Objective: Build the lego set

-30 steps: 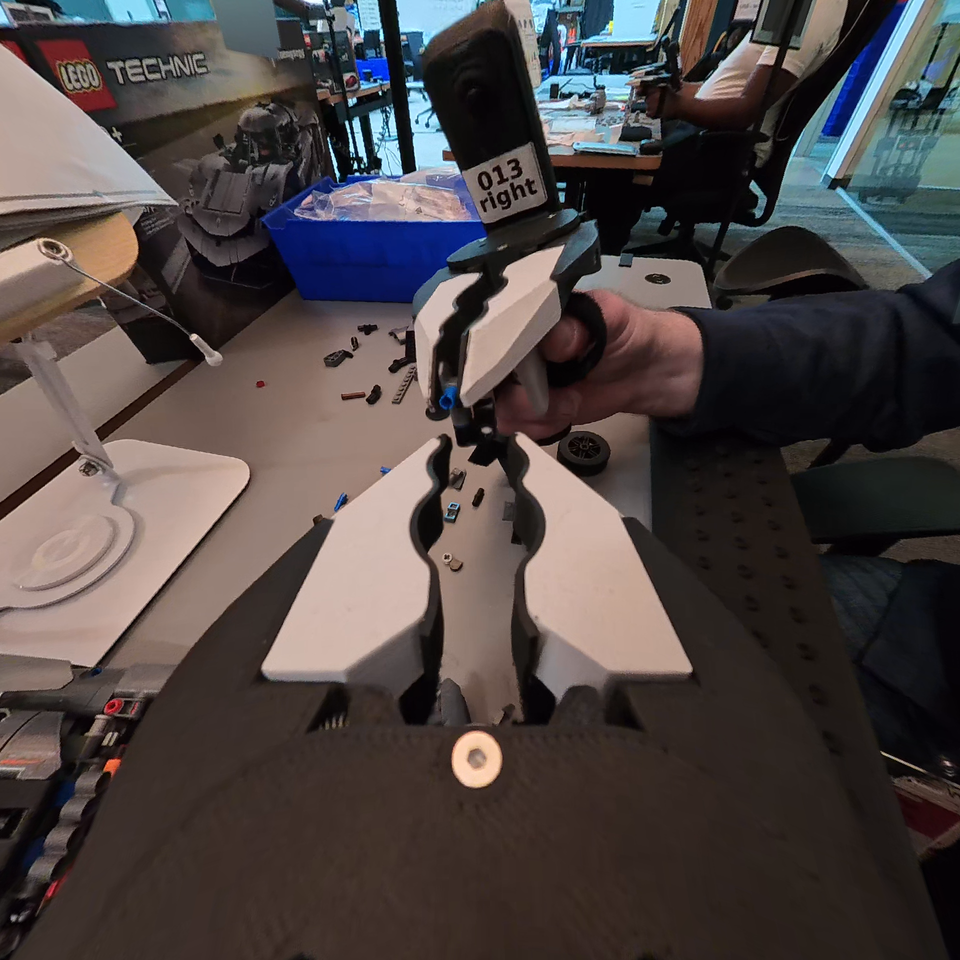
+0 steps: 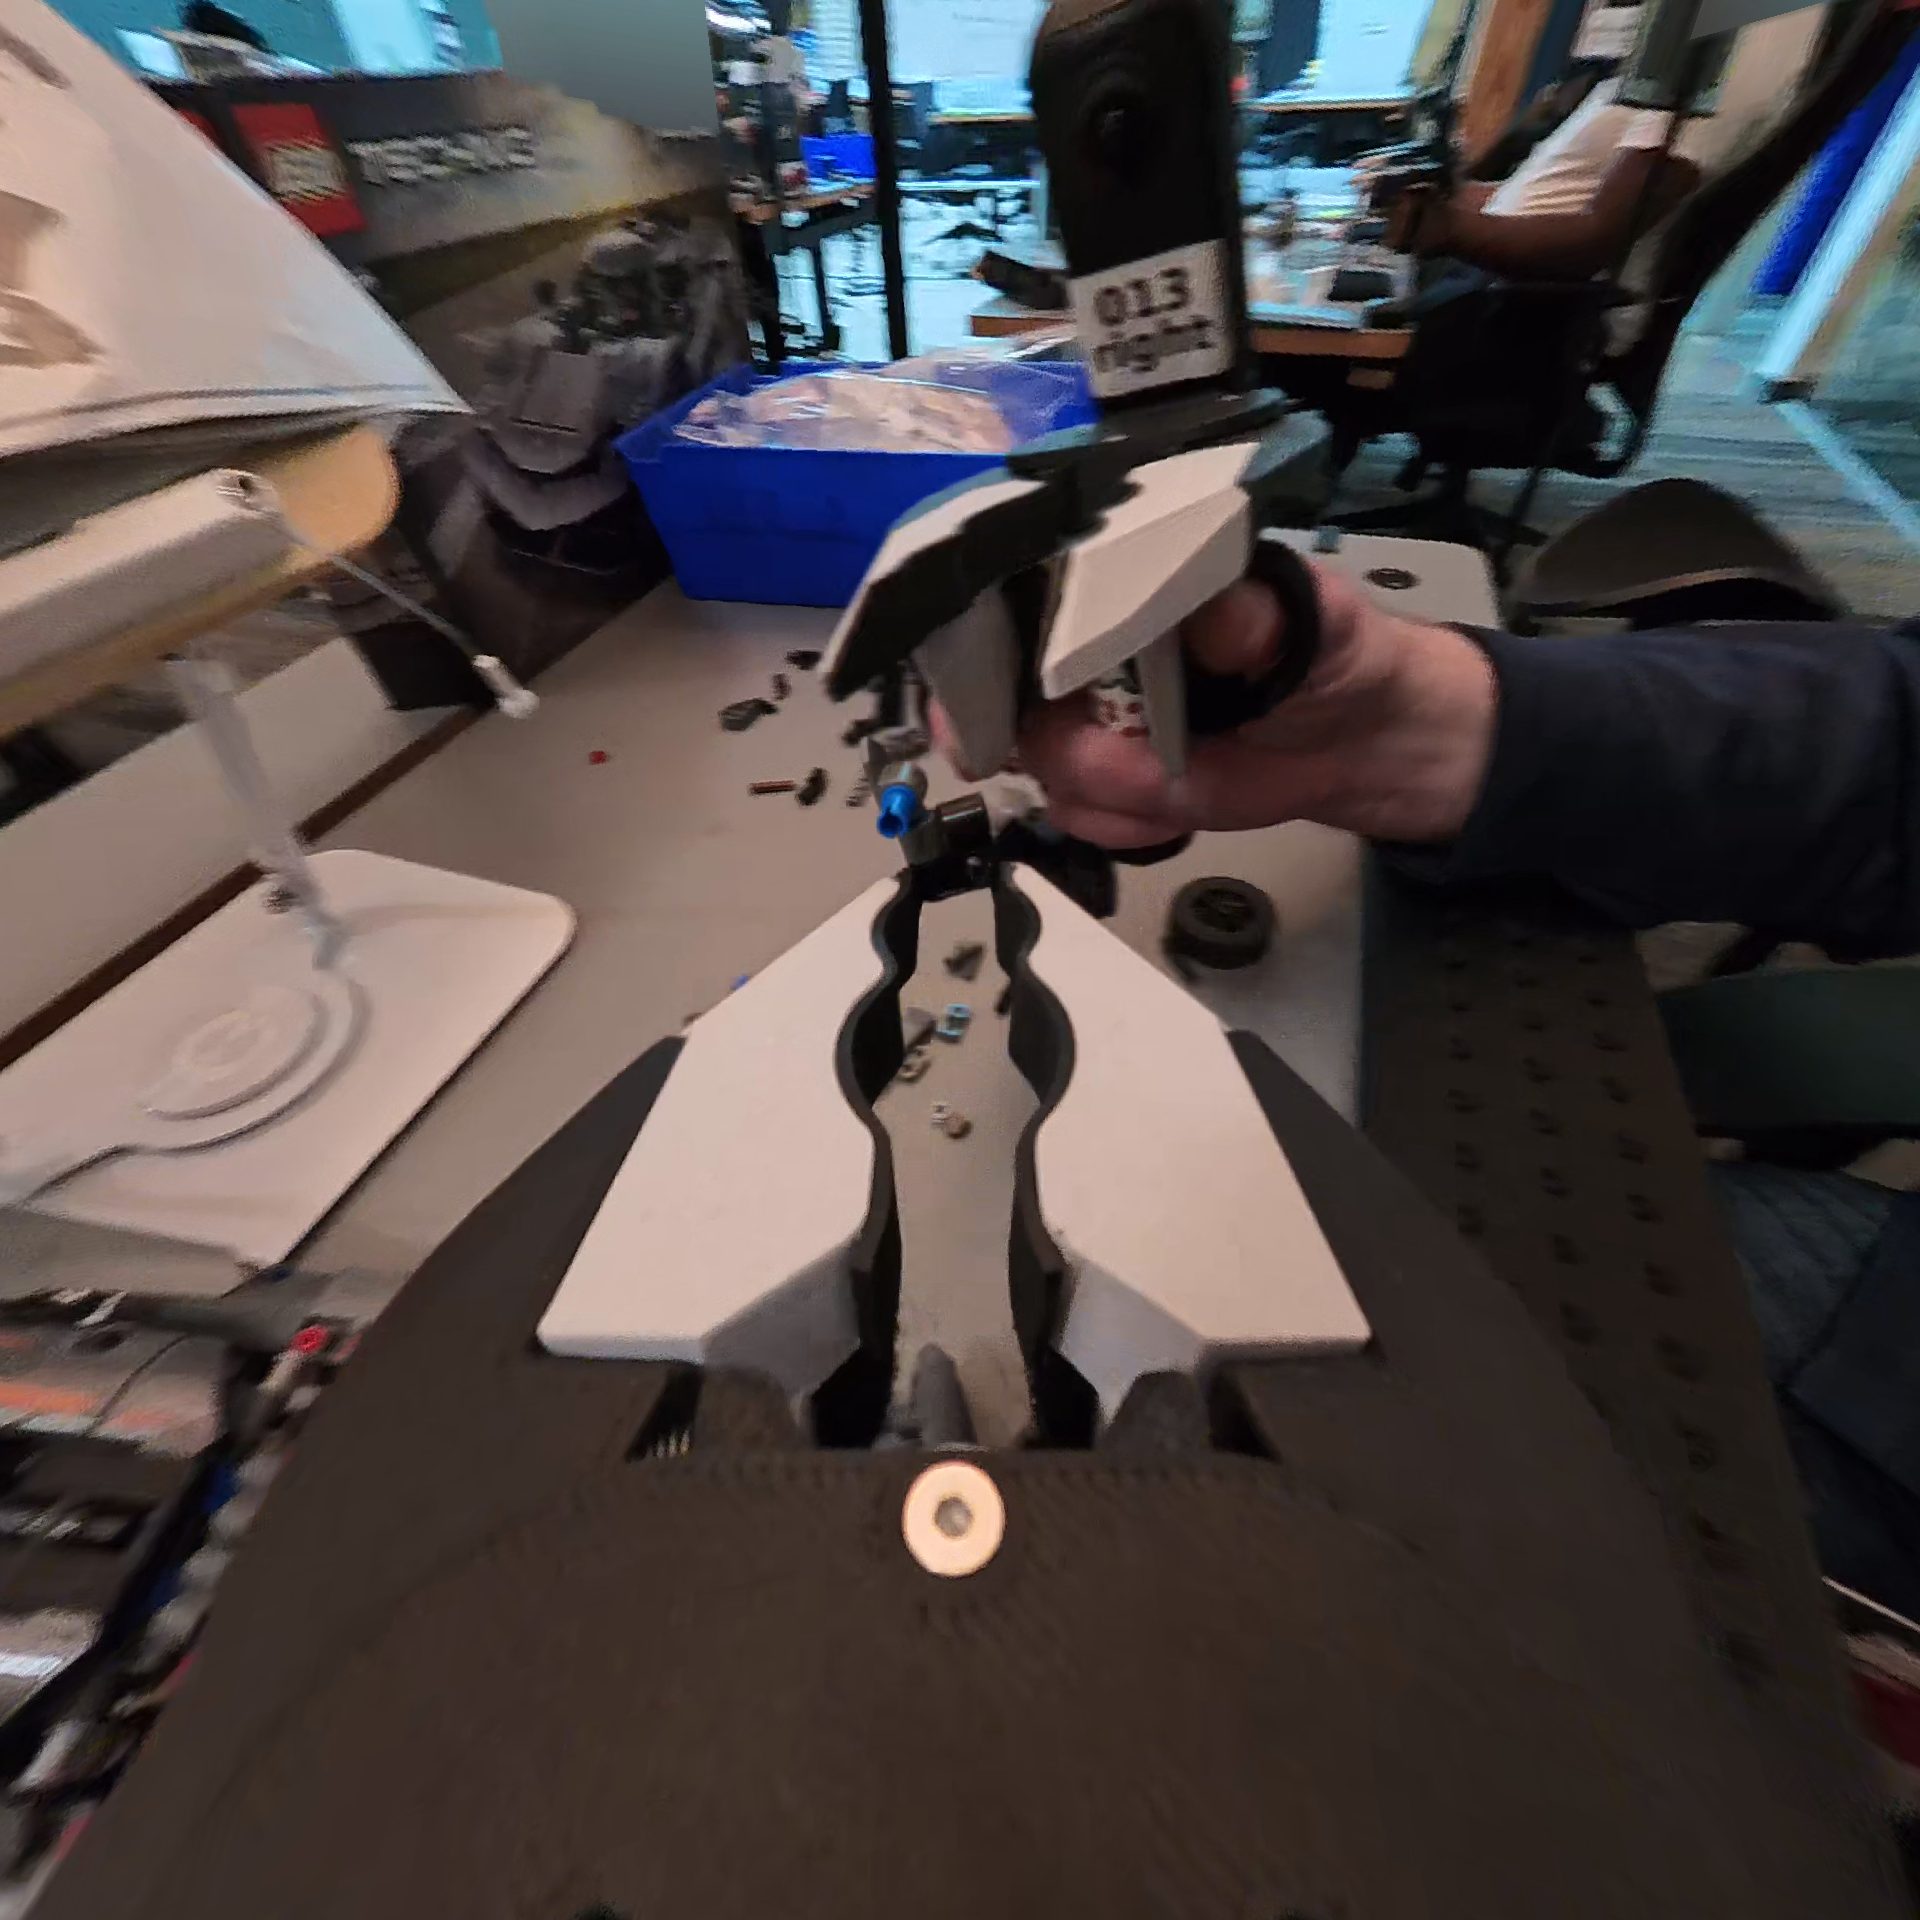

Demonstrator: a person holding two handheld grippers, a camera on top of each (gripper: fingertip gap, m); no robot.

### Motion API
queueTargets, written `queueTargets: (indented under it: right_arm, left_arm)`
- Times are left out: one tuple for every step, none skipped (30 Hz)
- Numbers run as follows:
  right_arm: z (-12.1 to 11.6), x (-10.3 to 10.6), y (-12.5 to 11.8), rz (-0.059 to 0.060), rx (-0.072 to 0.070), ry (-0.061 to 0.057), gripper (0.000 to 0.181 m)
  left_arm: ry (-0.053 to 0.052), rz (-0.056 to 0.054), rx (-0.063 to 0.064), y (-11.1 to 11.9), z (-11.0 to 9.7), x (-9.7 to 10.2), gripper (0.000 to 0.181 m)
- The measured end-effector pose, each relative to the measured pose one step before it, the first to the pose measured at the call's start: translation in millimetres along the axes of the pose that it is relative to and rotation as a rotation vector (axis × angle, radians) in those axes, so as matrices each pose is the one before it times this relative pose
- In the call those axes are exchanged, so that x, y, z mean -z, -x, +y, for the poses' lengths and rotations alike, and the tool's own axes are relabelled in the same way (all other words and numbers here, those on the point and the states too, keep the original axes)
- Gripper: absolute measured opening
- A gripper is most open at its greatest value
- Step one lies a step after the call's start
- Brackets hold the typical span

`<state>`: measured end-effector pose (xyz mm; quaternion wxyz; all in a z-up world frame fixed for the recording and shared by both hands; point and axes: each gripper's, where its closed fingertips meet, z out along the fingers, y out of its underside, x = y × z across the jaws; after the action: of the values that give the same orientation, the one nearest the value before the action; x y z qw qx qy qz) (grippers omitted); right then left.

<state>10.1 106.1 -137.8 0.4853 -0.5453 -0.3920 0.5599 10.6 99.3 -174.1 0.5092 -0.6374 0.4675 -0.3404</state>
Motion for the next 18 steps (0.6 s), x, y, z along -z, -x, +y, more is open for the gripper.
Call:
queueTargets:
  right_arm:
    - [1.68,0.69,-2.14,0.0176,0.0074,0.0149,0.032]
    - [4.29,-1.09,-1.67,0.0097,-0.0038,0.0250,0.030]
    - [4.66,-2.42,-0.82,0.0033,-0.0105,0.0206,0.028]
    - [3.98,-2.96,0.11,-0.0026,-0.0121,0.0134,0.027]
    - [3.58,-2.82,0.28,-0.0021,-0.0099,0.0124,0.024]
    - [3.18,-2.27,-0.32,0.0012,-0.0067,0.0119,0.022]
    - [1.02,-1.06,0.24,-0.0029,-0.0055,0.0010,0.020]
    - [-0.97,0.20,0.98,-0.0082,-0.0052,-0.0081,0.020]
    - [-1.33,0.53,1.11,-0.0061,-0.0006,-0.0069,0.018]
    - [-0.57,0.38,0.32,0.0003,0.0027,-0.0022,0.016]
    - [0.27,-0.09,-0.25,0.0035,0.0004,0.0028,0.017]
    - [0.45,-0.27,-0.37,0.0041,-0.0033,0.0018,0.019]
    - [1.15,-0.28,-1.55,0.0095,-0.0065,0.0051,0.020]
    - [1.45,-0.12,-2.48,0.0150,-0.0043,0.0074,0.020]
    - [1.68,-0.11,-3.09,0.0197,-0.0009,0.0100,0.017]
    - [2.80,-0.56,-3.98,0.0287,-0.0005,0.0167,0.017]
    - [3.31,-0.66,-4.85,0.0357,-0.0012,0.0192,0.016]
    - [2.13,-0.63,-3.17,0.0287,0.0033,0.0132,0.018]
  left_arm:
    - [-0.0106,-0.0327,-0.0139,4.56,-2.11,2.07,0.012]
    - [-0.0090,-0.0217,-0.0128,2.41,-2.24,1.39,0.011]
    - [-0.0002,-0.0201,-0.0183,1.47,-1.10,0.51,0.011]
    - [0.0078,-0.0224,-0.0280,1.15,0.09,-0.22,0.011]
    - [0.0099,-0.0198,-0.0386,-0.13,0.34,-0.73,0.012]
    - [0.0149,-0.0117,-0.0362,-1.48,0.97,-1.33,0.012]
    - [0.0183,-0.0223,-0.0255,0.65,1.68,-1.22,0.012]
    - [0.0088,-0.0065,-0.0188,-0.59,0.80,-0.89,0.012]
    - [0.0070,-0.0037,-0.0052,-0.45,0.83,-0.93,0.012]
    - [0.0035,-0.0105,-0.0081,0.65,0.31,-0.42,0.012]
    - [0.0097,-0.0122,-0.0136,0.88,1.04,-0.67,0.012]
    - [0.0183,-0.0162,-0.0175,1.01,2.19,-1.00,0.012]
    - [0.0156,-0.0211,-0.0208,1.05,1.59,-0.98,0.012]
    - [0.0171,-0.0177,-0.0148,0.57,1.62,-1.26,0.011]
    - [0.0188,-0.0182,-0.0122,0.74,1.89,-1.46,0.011]
    - [0.0201,-0.0294,-0.0163,2.27,1.82,-0.99,0.012]
    - [0.0288,-0.0378,-0.0227,3.88,2.97,-0.96,0.012]
    - [0.0246,-0.0141,-0.0243,0.72,3.10,-1.07,0.012]
